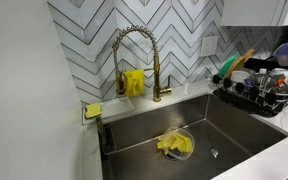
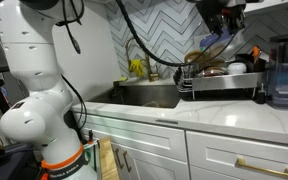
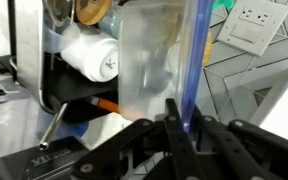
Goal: Put the blue lid on the lunch box and then lift the lunch box and put it on the cupboard
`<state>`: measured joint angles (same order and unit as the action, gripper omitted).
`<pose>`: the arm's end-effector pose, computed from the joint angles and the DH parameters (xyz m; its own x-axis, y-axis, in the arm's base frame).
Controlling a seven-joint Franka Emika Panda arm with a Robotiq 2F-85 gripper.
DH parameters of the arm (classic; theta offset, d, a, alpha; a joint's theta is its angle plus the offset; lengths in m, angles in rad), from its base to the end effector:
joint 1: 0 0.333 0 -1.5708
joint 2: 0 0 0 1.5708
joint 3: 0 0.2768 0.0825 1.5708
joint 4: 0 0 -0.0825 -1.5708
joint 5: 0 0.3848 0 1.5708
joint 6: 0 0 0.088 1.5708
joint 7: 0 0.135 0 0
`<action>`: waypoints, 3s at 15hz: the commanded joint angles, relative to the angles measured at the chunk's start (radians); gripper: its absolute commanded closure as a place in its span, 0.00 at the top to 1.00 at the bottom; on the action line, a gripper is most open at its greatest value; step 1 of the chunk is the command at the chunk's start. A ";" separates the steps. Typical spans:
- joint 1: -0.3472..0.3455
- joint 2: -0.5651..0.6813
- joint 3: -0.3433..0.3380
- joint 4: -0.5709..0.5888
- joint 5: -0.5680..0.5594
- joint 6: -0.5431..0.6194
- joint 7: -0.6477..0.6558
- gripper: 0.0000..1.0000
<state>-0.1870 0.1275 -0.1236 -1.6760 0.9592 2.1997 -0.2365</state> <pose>0.6336 -0.1502 0.5217 0.7425 -0.5825 0.3309 -0.1891 -0.6561 -0.7306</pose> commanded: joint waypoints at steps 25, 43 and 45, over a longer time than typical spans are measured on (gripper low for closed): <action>-0.190 -0.031 -0.257 -0.336 0.028 -0.538 -0.340 0.13; -0.234 0.164 -0.242 -0.310 0.187 -0.544 -0.516 0.03; -0.242 0.184 -0.240 -0.299 0.198 -0.547 -0.545 0.03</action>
<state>-0.3998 0.2735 -0.3794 -2.0006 1.1300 1.6644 -0.7332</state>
